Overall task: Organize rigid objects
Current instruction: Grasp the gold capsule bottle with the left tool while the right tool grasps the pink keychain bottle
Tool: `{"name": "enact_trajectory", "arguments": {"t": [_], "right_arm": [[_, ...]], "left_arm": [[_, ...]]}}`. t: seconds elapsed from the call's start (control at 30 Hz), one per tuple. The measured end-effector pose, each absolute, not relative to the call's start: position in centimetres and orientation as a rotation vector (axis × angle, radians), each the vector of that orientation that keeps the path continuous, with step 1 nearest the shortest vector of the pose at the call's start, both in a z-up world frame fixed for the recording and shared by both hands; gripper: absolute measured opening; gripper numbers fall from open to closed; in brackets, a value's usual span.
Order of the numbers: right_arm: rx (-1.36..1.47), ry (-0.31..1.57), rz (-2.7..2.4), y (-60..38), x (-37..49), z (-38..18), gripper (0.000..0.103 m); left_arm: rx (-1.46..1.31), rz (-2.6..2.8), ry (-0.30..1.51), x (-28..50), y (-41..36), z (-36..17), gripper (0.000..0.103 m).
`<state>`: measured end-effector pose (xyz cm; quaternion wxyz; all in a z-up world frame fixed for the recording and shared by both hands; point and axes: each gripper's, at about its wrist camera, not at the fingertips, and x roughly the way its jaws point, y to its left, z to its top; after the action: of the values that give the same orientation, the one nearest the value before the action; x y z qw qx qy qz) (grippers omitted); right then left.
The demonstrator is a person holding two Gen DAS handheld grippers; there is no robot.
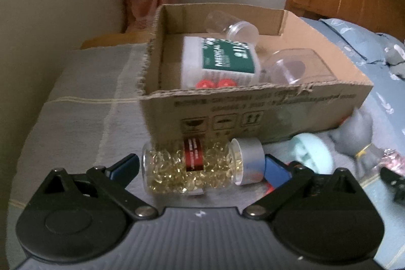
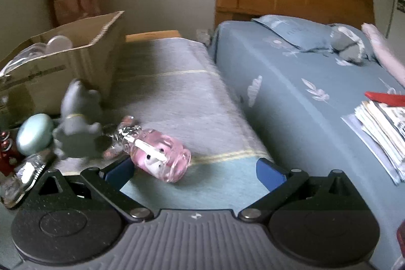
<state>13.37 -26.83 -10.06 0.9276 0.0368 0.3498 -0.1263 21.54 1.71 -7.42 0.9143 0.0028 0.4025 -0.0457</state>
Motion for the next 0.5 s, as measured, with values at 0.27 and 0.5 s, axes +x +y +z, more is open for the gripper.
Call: {"name": "enact_trajectory", "arguments": {"t": [0.27, 0.5], "right_arm": [[0.066, 0.726, -0.252, -25.6, 14.0, -9.8, 0.096], [0.071, 0.714, -0.228, -24.6, 14.6, -9.5, 0.083]], "left_arm": [[0.024, -0.072, 0.825, 21.4, 1.3, -7.6, 0.101], [0.025, -0.082, 0.815, 21.5, 1.4, -7.6, 0.099]]}}
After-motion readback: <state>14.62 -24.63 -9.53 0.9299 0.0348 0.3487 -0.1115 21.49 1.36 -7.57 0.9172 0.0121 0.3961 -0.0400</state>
